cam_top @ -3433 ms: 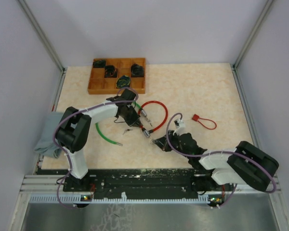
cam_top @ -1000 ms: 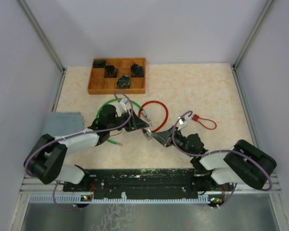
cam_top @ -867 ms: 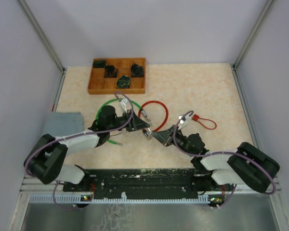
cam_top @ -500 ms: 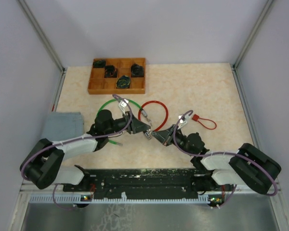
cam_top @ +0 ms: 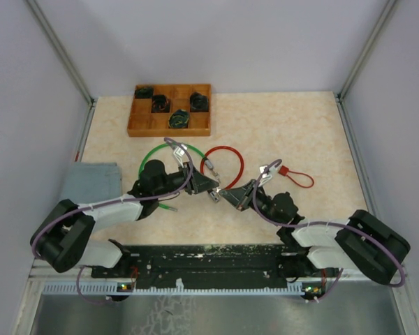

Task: Unlock with the key
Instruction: Adjust the key.

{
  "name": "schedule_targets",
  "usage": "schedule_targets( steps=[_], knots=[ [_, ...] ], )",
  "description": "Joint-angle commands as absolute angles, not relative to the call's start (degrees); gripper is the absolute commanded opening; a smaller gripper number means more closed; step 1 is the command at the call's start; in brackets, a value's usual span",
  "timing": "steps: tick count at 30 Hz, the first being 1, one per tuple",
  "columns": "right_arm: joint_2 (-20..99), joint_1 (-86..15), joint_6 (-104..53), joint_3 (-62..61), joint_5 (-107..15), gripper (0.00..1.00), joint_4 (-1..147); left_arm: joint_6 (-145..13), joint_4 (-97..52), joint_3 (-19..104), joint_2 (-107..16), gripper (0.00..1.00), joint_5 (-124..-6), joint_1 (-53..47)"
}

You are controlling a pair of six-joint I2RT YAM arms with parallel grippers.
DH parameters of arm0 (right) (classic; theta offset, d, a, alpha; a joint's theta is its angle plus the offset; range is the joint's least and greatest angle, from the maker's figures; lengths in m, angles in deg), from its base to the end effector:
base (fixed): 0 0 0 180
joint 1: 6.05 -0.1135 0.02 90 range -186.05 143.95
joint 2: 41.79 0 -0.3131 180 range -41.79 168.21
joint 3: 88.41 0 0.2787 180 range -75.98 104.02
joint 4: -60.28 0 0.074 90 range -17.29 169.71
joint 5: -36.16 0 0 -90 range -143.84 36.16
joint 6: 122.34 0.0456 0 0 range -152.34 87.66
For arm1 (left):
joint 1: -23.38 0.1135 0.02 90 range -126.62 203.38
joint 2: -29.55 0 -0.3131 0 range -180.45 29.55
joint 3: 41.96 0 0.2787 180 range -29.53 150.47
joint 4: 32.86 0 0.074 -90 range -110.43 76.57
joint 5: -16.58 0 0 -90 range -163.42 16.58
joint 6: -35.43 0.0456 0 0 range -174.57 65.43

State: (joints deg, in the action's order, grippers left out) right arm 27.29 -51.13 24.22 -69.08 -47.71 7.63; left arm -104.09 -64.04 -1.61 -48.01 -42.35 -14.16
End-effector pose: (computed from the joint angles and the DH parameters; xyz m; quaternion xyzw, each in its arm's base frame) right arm 0.1430 0.1503 0.1993 0.0303 0.6884 0.5843 0.4287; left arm 0.2132 -0.1935 0.2388 0.1034 0.7310 -0.5882 0.3302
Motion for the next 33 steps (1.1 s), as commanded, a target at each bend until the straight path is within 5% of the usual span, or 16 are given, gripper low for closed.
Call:
schedule_targets(
  steps=[1,8,12,16,25,33],
  knots=[
    [25.07,-50.78,23.21,-66.95,-48.03,0.0,4.7,-104.42,-64.96,-1.65,-48.28,0.36,-43.05,-14.42],
    [25.63,-50.78,23.16,-66.51,-47.63,0.0,4.21,-104.67,-69.56,-1.93,-47.85,0.19,-41.33,-14.97],
    [27.02,-50.78,22.93,-66.41,-47.04,0.0,2.28,-103.6,-71.35,-1.43,-47.04,0.01,-40.88,-15.7],
    [26.53,-50.66,18.53,-66.76,-46.89,0.0,1.75,-95.17,-63.97,1.18,-43.7,0.0,-42.56,-15.73],
    [12.51,-44.39,-1.17,-64.93,-39.94,0.39,16.3,-69.27,-40.72,9.94,-33.92,0.0,-52.32,-17.85],
    [8.58,-44.12,-15.52,-60.16,-30.58,0.43,22.79,-59.19,-36.22,14.16,-34.27,0.0,-57.09,-23.64]
  ],
)
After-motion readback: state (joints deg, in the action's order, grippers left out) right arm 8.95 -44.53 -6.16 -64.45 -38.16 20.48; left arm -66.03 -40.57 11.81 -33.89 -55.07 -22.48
